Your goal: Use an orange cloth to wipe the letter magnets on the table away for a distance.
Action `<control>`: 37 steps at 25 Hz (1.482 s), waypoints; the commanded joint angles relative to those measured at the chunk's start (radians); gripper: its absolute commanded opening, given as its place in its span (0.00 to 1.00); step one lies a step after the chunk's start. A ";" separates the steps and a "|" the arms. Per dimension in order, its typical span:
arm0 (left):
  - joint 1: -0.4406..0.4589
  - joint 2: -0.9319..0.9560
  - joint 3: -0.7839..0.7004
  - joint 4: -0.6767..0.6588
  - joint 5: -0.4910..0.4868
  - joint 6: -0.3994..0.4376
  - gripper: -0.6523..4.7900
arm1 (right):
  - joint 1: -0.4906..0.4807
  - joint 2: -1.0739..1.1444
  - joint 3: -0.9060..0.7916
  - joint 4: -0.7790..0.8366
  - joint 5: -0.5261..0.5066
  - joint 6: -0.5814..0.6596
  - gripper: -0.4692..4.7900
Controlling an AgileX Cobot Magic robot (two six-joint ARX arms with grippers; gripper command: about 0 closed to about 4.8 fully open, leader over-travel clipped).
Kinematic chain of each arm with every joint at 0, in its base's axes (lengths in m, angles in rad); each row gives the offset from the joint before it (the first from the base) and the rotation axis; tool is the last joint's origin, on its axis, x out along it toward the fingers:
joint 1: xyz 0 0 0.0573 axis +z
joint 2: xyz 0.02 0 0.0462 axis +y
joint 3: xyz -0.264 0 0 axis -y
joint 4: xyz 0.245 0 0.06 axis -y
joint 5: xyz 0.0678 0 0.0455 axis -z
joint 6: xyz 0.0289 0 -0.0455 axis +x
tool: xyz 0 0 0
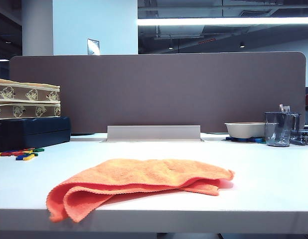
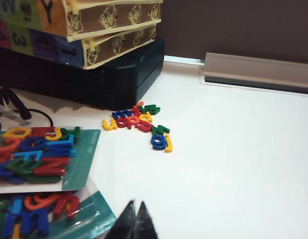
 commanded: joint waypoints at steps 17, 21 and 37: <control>0.000 0.000 0.003 0.005 0.105 0.083 0.11 | 0.000 -0.004 -0.008 0.010 0.001 0.001 0.08; 0.000 0.000 0.003 -0.018 0.105 0.053 0.11 | 0.000 -0.004 -0.008 0.010 0.001 0.001 0.08; 0.000 0.000 0.003 -0.026 0.105 0.053 0.11 | 0.000 -0.004 -0.008 0.010 0.001 0.001 0.08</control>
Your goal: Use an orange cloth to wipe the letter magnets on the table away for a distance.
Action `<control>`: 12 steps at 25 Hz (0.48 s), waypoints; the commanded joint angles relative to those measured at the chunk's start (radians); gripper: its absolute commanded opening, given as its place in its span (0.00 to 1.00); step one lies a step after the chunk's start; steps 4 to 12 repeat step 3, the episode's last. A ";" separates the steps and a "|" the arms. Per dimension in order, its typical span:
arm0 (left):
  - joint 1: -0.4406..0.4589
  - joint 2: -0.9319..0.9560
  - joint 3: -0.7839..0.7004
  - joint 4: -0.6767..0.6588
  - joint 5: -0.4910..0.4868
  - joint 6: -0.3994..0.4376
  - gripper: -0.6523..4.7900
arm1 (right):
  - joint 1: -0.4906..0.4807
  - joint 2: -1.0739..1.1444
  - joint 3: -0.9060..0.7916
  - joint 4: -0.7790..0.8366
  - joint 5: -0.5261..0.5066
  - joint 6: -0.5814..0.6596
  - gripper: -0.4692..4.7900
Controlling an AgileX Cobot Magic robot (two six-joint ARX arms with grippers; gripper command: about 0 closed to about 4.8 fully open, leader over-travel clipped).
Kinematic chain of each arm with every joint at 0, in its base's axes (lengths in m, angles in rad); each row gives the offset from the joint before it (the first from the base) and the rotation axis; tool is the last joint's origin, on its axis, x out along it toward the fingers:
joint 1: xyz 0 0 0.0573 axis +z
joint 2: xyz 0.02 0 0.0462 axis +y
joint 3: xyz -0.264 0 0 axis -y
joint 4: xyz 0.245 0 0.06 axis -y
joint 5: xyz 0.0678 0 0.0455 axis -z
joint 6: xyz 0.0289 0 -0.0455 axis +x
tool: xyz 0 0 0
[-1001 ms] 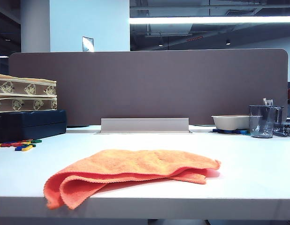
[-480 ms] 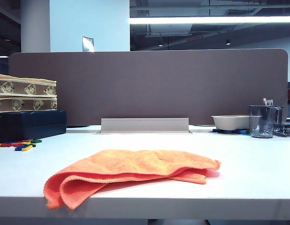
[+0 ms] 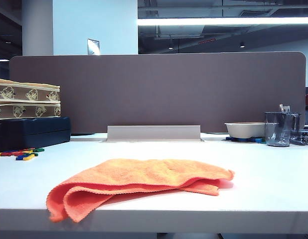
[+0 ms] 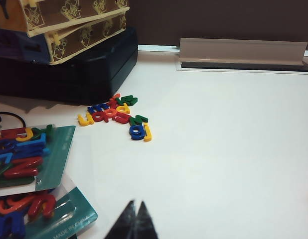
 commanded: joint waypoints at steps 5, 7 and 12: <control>0.000 0.000 0.003 0.004 0.006 -0.003 0.11 | 0.000 -0.004 -0.008 0.010 0.001 0.001 0.08; 0.000 0.000 0.003 0.004 0.006 -0.003 0.11 | 0.000 -0.004 -0.008 0.010 0.001 0.001 0.08; 0.000 0.000 0.003 0.004 0.006 -0.003 0.11 | 0.000 -0.004 -0.008 0.010 0.001 0.001 0.08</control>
